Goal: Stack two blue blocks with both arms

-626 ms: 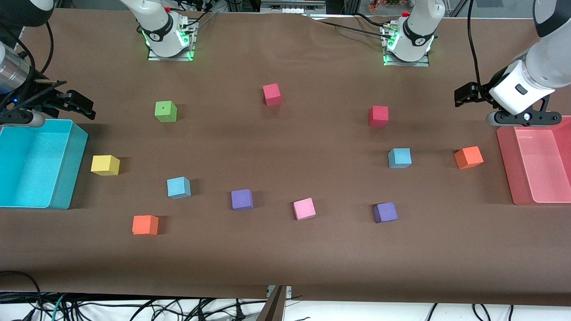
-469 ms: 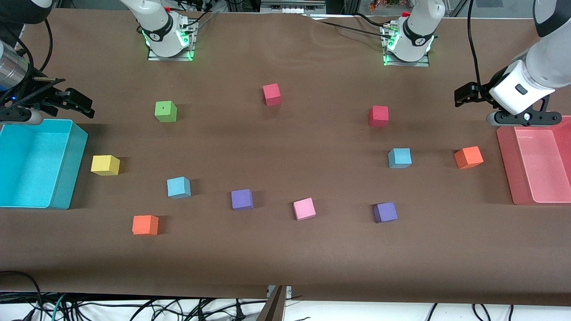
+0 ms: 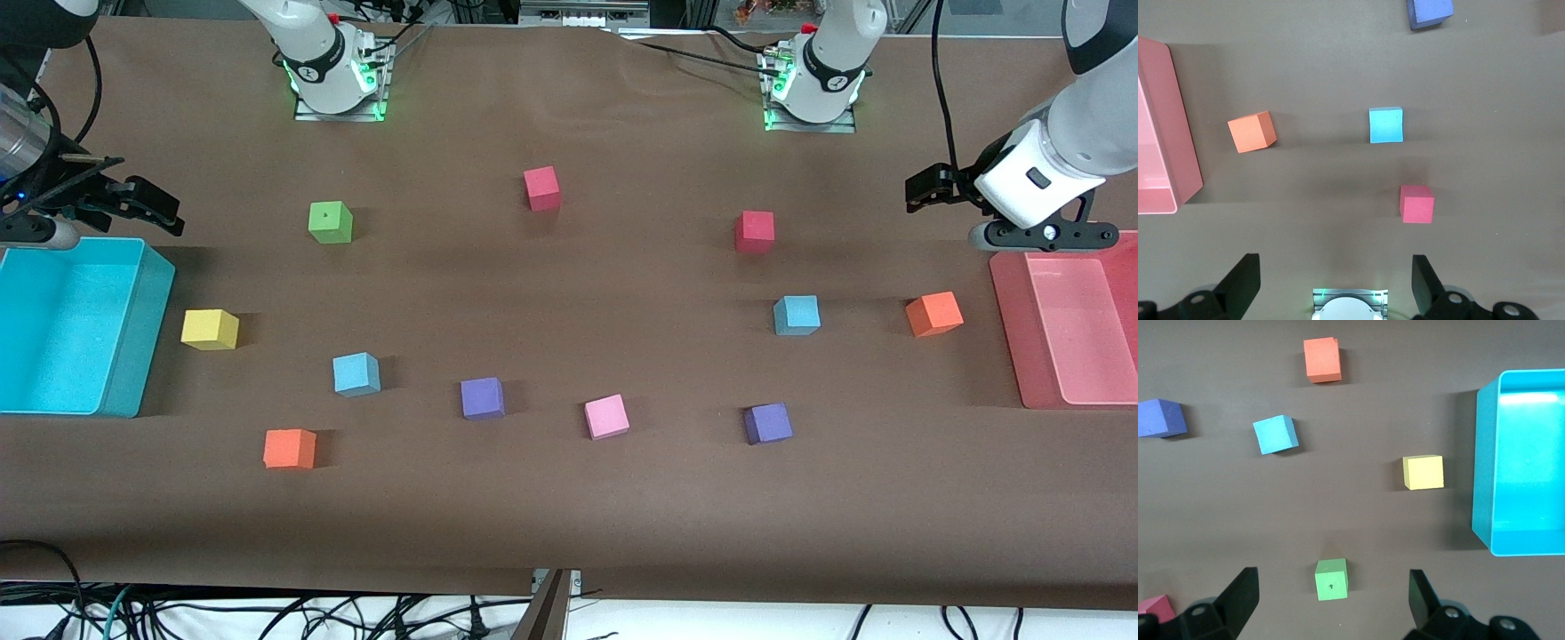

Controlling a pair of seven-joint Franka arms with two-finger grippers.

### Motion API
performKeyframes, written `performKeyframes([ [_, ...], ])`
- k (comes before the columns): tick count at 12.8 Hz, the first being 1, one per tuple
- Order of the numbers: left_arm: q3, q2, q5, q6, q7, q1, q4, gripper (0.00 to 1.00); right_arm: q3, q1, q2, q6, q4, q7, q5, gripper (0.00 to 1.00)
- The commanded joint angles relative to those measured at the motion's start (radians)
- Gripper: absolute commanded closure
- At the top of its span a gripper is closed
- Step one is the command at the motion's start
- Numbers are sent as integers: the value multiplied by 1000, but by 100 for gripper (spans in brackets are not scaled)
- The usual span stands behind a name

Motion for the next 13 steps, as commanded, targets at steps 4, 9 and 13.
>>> performKeyframes([
  [4, -1, 16, 10, -32, -5, -3, 33, 0, -26, 33, 0, -31, 5, -6, 5, 1],
  [9, -1, 16, 10, -32, -5, -3, 35, 0, -21, 50, 49, -15, 0, -13, 2, 1],
  [13, -1, 17, 10, -30, -5, -8, 33, 0, 11, 89, 167, 95, 2, -13, 8, 1],
])
